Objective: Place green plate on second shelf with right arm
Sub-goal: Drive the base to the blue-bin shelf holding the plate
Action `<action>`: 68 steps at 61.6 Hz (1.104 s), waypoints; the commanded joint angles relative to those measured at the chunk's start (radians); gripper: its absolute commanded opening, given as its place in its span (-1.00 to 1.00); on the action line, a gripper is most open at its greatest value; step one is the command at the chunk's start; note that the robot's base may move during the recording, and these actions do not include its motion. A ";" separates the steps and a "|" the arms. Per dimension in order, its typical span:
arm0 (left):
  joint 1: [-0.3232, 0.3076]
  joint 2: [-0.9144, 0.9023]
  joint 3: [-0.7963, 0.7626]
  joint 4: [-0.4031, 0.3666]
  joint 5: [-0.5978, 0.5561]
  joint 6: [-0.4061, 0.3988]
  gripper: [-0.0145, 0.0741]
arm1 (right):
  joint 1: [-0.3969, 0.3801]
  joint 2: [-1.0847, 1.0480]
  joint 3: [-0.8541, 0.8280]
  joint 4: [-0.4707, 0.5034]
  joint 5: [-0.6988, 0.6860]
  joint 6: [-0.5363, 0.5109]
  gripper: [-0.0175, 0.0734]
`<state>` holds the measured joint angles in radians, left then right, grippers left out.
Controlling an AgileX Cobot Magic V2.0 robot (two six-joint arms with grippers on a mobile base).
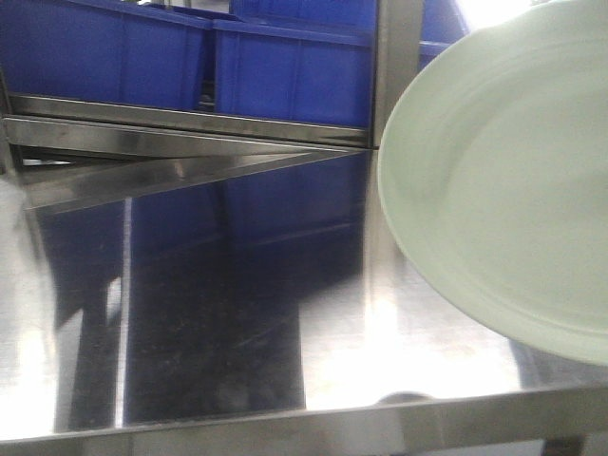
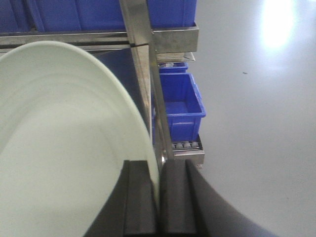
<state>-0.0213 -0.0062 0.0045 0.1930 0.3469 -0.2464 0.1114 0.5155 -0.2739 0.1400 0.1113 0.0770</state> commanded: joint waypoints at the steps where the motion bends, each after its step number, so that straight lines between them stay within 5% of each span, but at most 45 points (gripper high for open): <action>1: -0.005 -0.021 0.032 0.006 -0.068 0.001 -0.39 | -0.005 -0.001 -0.032 0.003 -0.104 0.002 -0.49; 68: -0.005 -0.021 0.032 0.006 -0.068 0.001 -0.39 | -0.005 -0.001 -0.032 0.003 -0.104 0.002 -0.49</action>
<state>-0.0213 -0.0062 0.0045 0.1952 0.3469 -0.2464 0.1114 0.5155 -0.2739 0.1400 0.1113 0.0770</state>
